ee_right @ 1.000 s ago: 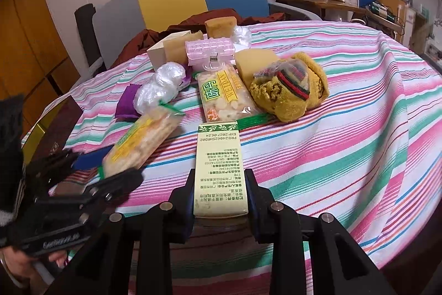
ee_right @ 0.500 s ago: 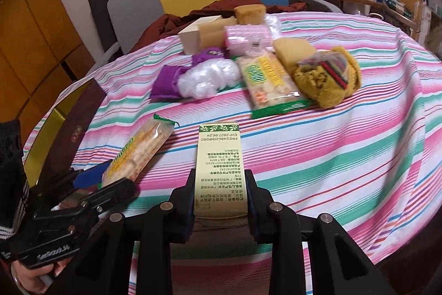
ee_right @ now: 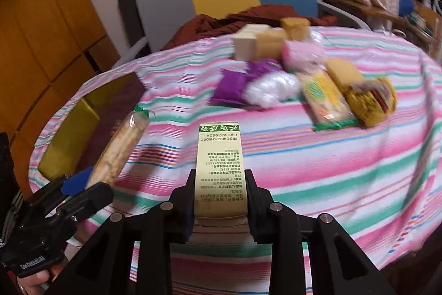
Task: Organize objects
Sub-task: 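Carry the carton and cracker pack to the gold tray and release both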
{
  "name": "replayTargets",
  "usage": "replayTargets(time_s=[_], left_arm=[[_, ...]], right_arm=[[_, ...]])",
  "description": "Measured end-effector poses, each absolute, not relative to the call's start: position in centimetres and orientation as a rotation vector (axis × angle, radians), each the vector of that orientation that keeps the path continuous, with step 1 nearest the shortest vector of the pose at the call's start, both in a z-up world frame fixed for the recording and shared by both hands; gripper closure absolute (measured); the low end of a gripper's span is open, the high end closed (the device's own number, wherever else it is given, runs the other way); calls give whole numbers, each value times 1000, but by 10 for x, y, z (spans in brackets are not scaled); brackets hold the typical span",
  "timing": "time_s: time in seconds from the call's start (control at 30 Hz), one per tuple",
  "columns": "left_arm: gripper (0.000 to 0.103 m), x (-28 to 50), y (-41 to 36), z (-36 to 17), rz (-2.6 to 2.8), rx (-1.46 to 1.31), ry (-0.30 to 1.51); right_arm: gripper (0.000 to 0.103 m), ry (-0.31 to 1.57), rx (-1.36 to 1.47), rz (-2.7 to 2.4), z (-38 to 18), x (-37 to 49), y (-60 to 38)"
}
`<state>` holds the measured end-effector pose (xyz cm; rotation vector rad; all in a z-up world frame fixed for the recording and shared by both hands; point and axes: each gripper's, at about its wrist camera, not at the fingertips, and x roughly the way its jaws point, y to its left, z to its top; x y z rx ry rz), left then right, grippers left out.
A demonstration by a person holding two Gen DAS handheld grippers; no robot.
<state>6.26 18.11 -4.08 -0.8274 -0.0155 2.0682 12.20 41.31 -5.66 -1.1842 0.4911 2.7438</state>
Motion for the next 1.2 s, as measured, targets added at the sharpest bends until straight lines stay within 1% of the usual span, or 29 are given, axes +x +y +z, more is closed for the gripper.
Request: replayTargets(time_s=[0.3,0.5,0.7,0.93,1.03,1.1,1.13,1.17,1.2], left_arm=[[52,31,105,-25,2268,-864,-45],[52,-3,54,-31,2425,-963,-43],[52,-31,12,-45,2538,-1085,-44],[52,-44,-14,-50,2640,-1132,0],[52,-50,-28,-54,2661,-1163,-8],[52,-52,-33,-57,2672,-1176,-13],[52,-53,-35,-57,2680,-1181,-11],[52,-54,-37,-57,2687,-1180,-10],[51,-54,-39,-56,2693,-1178,-9]], right_arm=[[72,465,-1166,2923,-27,94,344],[72,408,-1237,3025,-22,59,283],[72,427,-1333,3061,-26,19,229],[72,460,-1488,3044,-54,-21,174],[70,525,-1541,3030,-62,-34,160],[61,535,-1560,3026,-64,-36,153],[53,533,-1547,3032,-62,-34,152],[48,530,-1522,3048,-59,-31,152],[47,518,-1490,3065,-56,-27,152]])
